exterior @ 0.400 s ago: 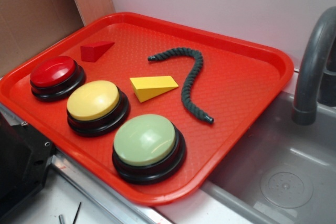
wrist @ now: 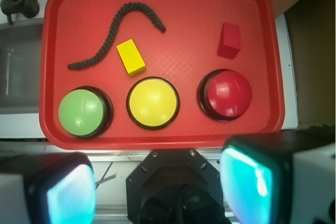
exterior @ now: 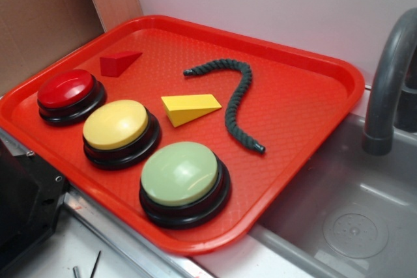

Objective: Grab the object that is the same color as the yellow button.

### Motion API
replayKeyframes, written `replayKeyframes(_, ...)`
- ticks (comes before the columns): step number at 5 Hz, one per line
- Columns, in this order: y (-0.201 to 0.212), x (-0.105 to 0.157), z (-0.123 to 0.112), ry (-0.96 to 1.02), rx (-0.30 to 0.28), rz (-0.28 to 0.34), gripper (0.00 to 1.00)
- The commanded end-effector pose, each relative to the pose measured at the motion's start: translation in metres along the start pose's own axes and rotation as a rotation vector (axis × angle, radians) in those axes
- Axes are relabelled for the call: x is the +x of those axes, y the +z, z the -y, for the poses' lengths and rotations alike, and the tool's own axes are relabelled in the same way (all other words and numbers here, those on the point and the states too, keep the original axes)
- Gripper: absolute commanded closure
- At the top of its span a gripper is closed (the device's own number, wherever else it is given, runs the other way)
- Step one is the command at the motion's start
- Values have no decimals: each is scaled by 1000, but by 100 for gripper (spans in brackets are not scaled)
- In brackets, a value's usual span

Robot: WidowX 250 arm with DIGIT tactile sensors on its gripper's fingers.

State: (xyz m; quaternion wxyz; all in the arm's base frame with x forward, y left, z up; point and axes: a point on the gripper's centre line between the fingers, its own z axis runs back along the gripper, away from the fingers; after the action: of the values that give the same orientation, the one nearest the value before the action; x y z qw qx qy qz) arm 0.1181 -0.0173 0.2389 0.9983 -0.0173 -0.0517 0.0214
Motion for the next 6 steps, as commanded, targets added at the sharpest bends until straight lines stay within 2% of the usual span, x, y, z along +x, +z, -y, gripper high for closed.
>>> replayKeyframes(1,-47,36,15,-42,36,111,0)
replayKeyframes(4,-137,79,22,-111,143,101,0)
replayKeyframes(6,-184,92,20,-145,172,36,0)
